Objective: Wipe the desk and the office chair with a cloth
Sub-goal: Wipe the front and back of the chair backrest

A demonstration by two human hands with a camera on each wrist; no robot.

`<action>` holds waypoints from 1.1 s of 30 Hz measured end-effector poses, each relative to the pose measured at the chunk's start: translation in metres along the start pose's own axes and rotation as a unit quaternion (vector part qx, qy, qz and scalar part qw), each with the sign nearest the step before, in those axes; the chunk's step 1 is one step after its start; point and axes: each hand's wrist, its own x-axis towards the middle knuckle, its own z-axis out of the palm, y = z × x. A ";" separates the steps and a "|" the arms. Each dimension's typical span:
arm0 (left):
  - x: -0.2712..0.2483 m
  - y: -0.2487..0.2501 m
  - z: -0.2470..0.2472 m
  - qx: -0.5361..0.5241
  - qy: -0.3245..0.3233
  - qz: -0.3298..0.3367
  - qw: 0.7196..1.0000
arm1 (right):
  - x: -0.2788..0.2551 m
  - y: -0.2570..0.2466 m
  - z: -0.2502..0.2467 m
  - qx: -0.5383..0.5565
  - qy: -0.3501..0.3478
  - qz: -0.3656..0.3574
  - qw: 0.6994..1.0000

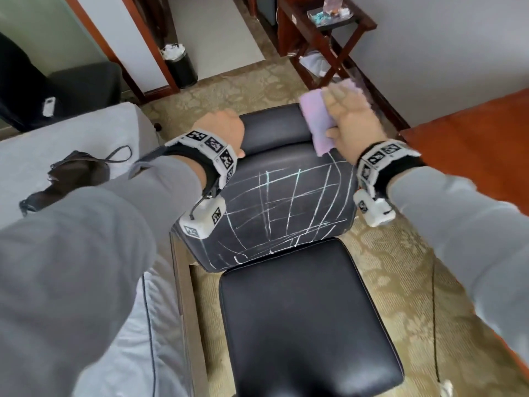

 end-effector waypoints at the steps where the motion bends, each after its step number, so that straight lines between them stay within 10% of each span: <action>1: 0.003 0.007 0.001 -0.015 0.004 -0.011 1.000 | 0.006 -0.015 0.004 -0.009 -0.010 -0.022 1.000; 9: 0.009 0.012 0.010 0.004 0.042 -0.034 0.998 | 0.014 -0.042 0.024 -0.046 0.006 -0.074 0.996; 20: 0.009 0.015 0.011 0.019 0.061 -0.042 0.997 | -0.027 0.067 0.022 0.173 0.088 0.197 0.961; 28: 0.009 0.012 0.016 0.008 0.071 -0.055 0.996 | -0.002 0.010 0.013 -0.171 0.008 -0.050 0.984; 33: 0.015 0.007 0.019 0.012 0.070 -0.041 0.997 | 0.024 -0.081 0.022 -0.124 -0.012 -0.149 0.981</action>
